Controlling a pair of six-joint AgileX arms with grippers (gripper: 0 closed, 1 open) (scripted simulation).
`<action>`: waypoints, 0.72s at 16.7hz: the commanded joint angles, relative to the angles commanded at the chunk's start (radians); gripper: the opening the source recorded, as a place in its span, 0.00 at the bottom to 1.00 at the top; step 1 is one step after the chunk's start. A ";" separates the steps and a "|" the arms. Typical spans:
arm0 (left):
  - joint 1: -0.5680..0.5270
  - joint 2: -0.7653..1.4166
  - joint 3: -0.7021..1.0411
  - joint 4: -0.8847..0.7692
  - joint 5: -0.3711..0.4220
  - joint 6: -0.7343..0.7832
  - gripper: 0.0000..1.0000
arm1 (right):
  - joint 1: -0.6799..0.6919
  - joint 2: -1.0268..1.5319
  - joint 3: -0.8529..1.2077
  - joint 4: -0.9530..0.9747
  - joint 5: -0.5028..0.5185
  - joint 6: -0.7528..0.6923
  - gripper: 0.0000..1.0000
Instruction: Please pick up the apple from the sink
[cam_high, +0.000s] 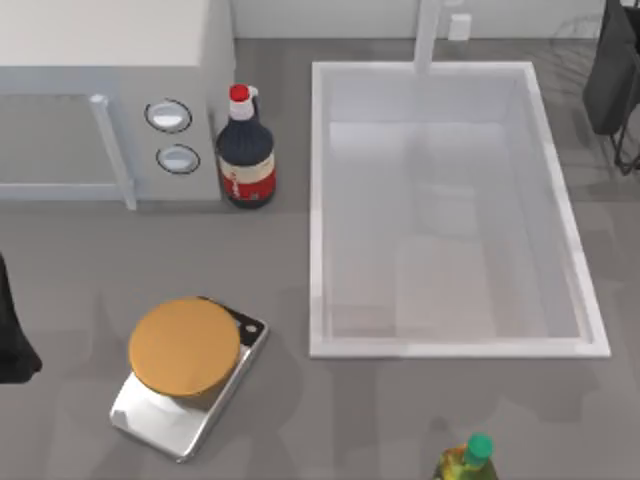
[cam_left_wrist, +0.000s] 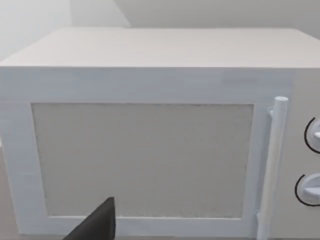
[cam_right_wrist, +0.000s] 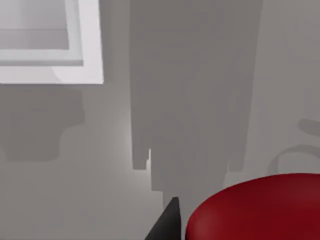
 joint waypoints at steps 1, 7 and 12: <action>0.000 0.000 0.000 0.000 0.000 0.000 1.00 | 0.000 0.000 0.000 0.000 0.000 0.000 0.00; 0.000 0.000 0.000 0.000 0.000 0.000 1.00 | 0.005 0.010 -0.036 0.037 0.000 0.003 0.00; 0.000 0.000 0.000 0.000 0.000 0.000 1.00 | 0.005 0.048 -0.216 0.275 0.000 0.005 0.00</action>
